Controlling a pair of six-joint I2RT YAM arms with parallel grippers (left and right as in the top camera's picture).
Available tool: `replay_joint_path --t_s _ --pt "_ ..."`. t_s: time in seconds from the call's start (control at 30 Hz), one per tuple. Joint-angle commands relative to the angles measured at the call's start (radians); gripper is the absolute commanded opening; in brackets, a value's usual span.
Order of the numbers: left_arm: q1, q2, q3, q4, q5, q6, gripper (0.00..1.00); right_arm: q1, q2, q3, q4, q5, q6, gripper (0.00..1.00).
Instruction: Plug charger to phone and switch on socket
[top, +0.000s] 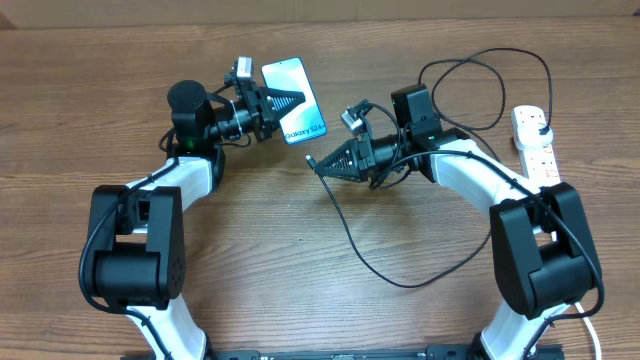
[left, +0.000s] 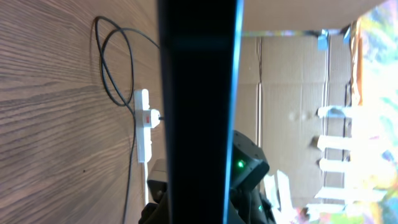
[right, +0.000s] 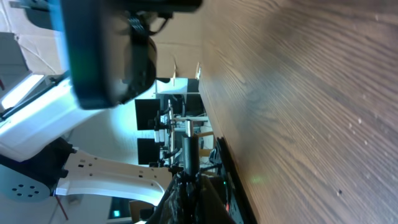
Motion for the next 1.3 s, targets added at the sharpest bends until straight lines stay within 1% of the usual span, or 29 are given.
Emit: replay_joint_path --t_s 0.0,0.3,0.63,0.77,1.27 --pt "0.002 -0.006 0.006 0.012 -0.047 -0.048 0.04 0.002 -0.040 -0.002 0.042 -0.029 0.051 0.04" --pt "0.026 -0.006 0.006 0.012 -0.081 -0.061 0.04 -0.009 -0.040 -0.001 0.120 0.000 0.099 0.04" --pt "0.033 -0.006 0.006 0.011 -0.084 -0.038 0.04 -0.011 -0.040 -0.002 0.271 -0.019 0.229 0.04" --pt "0.032 -0.006 0.006 0.011 -0.076 -0.038 0.04 -0.011 -0.040 -0.001 0.315 -0.018 0.256 0.04" --pt "0.025 -0.006 0.006 0.012 -0.042 -0.038 0.04 -0.011 -0.040 -0.002 0.341 0.031 0.289 0.04"
